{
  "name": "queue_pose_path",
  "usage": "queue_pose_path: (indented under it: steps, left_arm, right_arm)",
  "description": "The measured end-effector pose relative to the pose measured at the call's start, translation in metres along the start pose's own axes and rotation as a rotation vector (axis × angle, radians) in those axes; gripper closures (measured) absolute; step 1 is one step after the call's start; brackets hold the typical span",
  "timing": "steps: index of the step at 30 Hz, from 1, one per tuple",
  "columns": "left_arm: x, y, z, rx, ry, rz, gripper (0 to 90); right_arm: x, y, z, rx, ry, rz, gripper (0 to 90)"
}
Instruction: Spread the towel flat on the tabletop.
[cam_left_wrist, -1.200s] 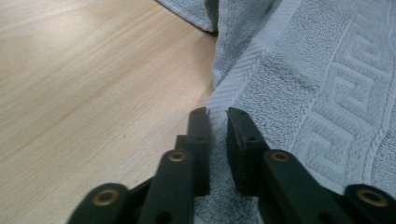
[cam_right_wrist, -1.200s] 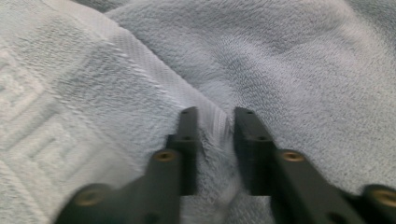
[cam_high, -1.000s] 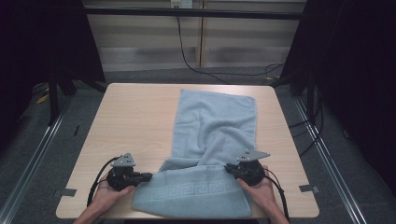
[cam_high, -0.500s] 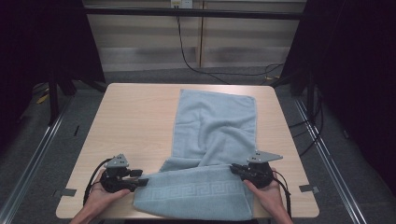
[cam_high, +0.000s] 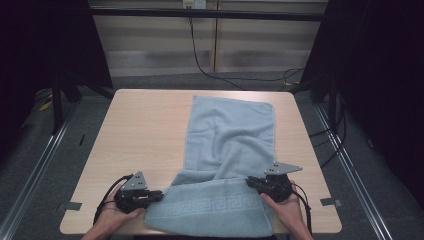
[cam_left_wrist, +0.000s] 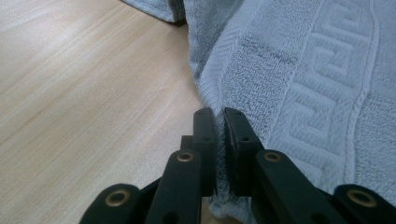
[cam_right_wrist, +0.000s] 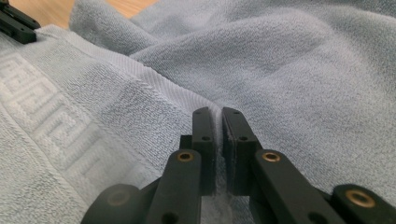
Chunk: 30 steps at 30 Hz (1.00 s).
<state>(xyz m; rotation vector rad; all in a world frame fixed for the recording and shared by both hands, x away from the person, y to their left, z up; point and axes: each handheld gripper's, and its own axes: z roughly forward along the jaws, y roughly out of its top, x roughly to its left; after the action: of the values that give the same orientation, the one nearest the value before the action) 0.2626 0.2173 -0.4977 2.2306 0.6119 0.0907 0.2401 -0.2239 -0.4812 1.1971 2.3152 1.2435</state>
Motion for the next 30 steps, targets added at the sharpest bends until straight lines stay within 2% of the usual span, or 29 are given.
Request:
queue_pose_path:
  steps: [1,4,6,10,12,14,16,17,19,20,23,25,30]
  left_arm:
    - [0.001,0.001,-0.002,-0.009,-0.017,-0.016,85.0]
    - [0.002,0.006,-0.014,-0.107,-0.069,-0.048,85.1]
    - [0.000,0.011,-0.022,-0.151,-0.095,-0.051,85.1]
    - [-0.012,0.014,-0.030,-0.179,-0.131,-0.034,85.0]
    - [-0.017,0.011,-0.033,-0.194,-0.162,-0.039,84.9]
    - [-0.021,0.005,-0.035,-0.189,-0.157,-0.032,84.9]
    - [-0.022,-0.004,-0.036,-0.172,-0.164,-0.045,84.9]
    - [-0.024,-0.009,-0.037,-0.166,-0.190,-0.055,84.9]
    - [-0.032,-0.015,-0.038,-0.154,-0.224,-0.048,84.9]
    - [-0.036,-0.017,-0.038,-0.144,-0.259,-0.041,84.8]
    - [-0.047,-0.018,-0.037,-0.112,-0.317,0.005,84.3]
    - [-0.048,-0.017,-0.037,-0.120,-0.350,0.002,82.7]
    - [-0.043,-0.015,-0.042,-0.166,-0.389,-0.030,81.3]
  right_arm:
    - [0.000,0.001,-0.002,-0.008,0.004,0.005,85.2]
    - [0.001,0.006,-0.010,-0.040,0.016,0.016,85.2]
    - [0.003,0.009,-0.018,-0.053,0.015,0.013,85.2]
    - [0.011,0.010,-0.033,-0.082,0.046,0.014,85.2]
    - [0.017,0.006,-0.041,-0.084,0.055,0.007,85.2]
    - [0.022,-0.001,-0.049,-0.077,0.056,-0.002,85.1]
    - [0.025,-0.012,-0.054,-0.055,0.056,0.007,85.2]
    - [0.026,-0.018,-0.058,-0.050,0.066,0.008,85.1]
    - [0.029,-0.029,-0.065,-0.041,0.081,0.008,84.9]
    - [0.031,-0.034,-0.069,-0.041,0.093,0.007,84.6]
    - [0.038,-0.044,-0.078,-0.031,0.113,0.008,82.3]
    - [0.042,-0.048,-0.082,-0.015,0.144,0.003,78.1]
    - [0.053,-0.056,-0.086,0.024,0.199,-0.029,81.5]
